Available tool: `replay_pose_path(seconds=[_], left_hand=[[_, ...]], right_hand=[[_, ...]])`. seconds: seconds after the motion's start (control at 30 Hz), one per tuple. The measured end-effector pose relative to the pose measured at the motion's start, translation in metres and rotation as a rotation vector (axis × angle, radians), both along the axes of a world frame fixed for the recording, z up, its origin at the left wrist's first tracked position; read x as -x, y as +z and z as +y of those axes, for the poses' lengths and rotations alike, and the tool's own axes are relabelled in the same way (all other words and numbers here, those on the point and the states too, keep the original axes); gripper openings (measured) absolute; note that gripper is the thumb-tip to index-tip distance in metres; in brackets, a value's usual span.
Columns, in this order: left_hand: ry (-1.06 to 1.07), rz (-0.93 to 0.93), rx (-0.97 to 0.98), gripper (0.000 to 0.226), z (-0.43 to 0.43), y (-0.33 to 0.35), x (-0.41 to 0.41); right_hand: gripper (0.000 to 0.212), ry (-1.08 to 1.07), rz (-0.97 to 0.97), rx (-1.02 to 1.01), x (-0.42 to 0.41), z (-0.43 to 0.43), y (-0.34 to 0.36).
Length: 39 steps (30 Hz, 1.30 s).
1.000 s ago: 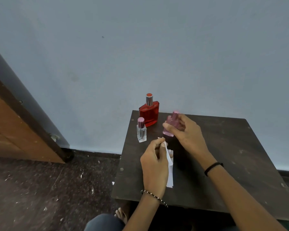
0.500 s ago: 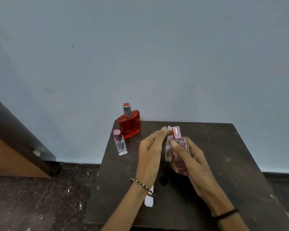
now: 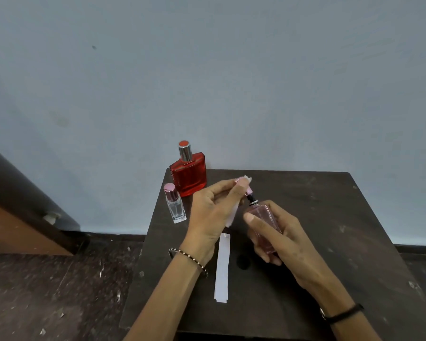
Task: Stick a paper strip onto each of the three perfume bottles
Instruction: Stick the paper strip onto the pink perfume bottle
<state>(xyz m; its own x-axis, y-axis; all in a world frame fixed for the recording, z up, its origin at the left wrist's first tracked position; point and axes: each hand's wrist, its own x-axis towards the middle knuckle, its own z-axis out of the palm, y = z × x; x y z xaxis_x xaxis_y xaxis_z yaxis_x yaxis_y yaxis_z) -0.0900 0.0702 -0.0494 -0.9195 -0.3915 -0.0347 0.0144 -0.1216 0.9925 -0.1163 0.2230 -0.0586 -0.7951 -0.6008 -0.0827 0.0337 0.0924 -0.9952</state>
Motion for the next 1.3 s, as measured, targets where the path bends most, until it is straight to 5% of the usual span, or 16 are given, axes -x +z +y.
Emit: replay_pose_path(seconds=[0.27,0.4,0.5,0.63,1.0,1.3], left_hand=[[0.088,-0.06,-0.203,0.025,-0.004,-0.01,0.001],[0.063,-0.073,-0.278,0.028,-0.002,-0.01,0.002],[0.063,-0.061,-0.334,0.029,-0.001,-0.008,0.001],[0.049,-0.056,-0.349,0.031,-0.002,-0.008,0.002],[0.068,-0.069,-0.364,0.024,0.002,-0.009,0.002],[0.127,-0.109,-0.499,0.022,0.008,-0.007,0.003]], right_hand=[[0.028,-0.021,-0.123,0.224,0.006,-0.002,0.006],[0.058,0.001,-0.31,0.348,0.011,0.0,0.01],[0.05,0.033,-0.4,0.478,0.011,0.005,0.008],[0.053,-0.013,-0.388,0.355,0.013,0.004,0.012],[0.049,-0.204,0.427,-0.329,0.002,-0.002,0.006],[0.055,-0.217,0.699,-0.486,-0.001,-0.021,-0.006]])
